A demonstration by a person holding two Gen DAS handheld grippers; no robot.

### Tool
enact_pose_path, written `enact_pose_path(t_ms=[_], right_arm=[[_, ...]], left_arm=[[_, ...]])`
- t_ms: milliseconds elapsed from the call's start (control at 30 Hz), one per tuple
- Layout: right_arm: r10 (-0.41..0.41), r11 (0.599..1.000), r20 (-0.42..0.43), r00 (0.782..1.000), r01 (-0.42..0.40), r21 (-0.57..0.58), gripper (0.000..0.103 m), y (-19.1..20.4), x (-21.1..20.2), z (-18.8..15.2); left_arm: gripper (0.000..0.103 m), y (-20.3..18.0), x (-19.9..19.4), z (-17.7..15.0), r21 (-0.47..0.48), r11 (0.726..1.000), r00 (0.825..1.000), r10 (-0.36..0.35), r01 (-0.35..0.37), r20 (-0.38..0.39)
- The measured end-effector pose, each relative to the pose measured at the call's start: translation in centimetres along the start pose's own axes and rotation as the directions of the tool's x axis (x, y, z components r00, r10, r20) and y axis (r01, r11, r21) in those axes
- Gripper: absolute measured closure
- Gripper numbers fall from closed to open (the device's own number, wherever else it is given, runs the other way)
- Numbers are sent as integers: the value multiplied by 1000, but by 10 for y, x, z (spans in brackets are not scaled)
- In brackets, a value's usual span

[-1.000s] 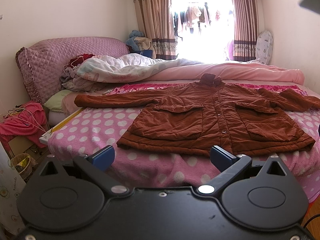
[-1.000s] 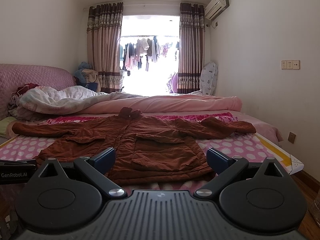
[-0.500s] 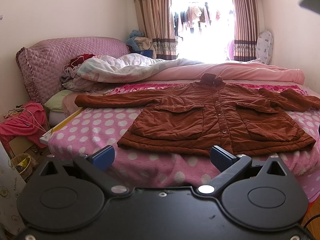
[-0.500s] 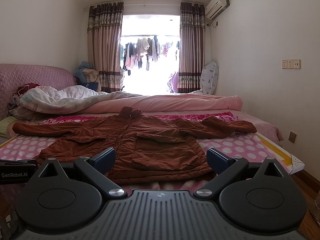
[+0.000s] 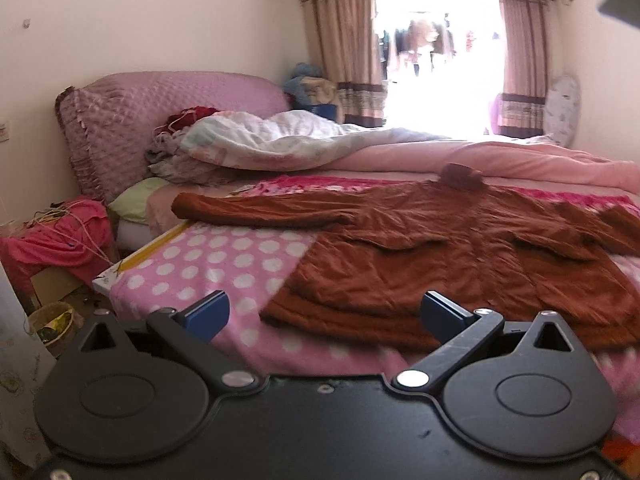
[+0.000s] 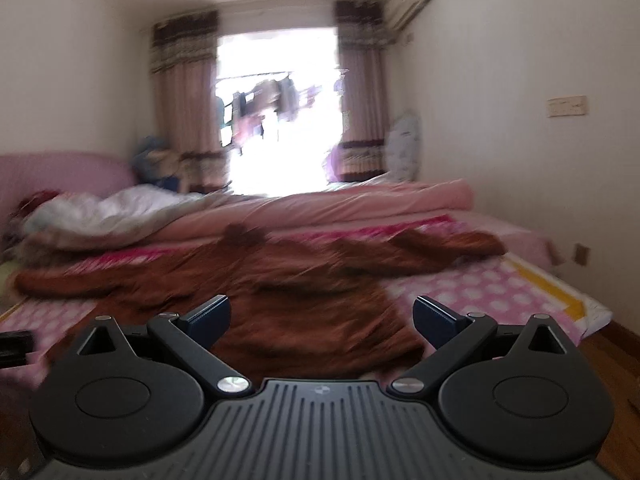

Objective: Fold large clothes
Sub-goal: 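Reach the right gripper to the sleeve cuff nearest it and close on it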

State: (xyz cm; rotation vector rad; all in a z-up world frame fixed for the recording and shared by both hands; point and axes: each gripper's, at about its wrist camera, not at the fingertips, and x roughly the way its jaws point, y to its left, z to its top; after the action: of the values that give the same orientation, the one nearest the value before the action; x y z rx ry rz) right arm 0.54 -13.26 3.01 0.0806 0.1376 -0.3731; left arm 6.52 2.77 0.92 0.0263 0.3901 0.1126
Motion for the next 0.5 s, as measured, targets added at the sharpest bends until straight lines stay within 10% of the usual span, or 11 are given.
enact_pose_path(t_ms=[500], right_arm=[[-179, 963, -31, 983, 181, 197, 0, -131, 198, 45]], left_arm=[[0, -27, 162, 56, 36, 994, 980, 105, -100, -170]])
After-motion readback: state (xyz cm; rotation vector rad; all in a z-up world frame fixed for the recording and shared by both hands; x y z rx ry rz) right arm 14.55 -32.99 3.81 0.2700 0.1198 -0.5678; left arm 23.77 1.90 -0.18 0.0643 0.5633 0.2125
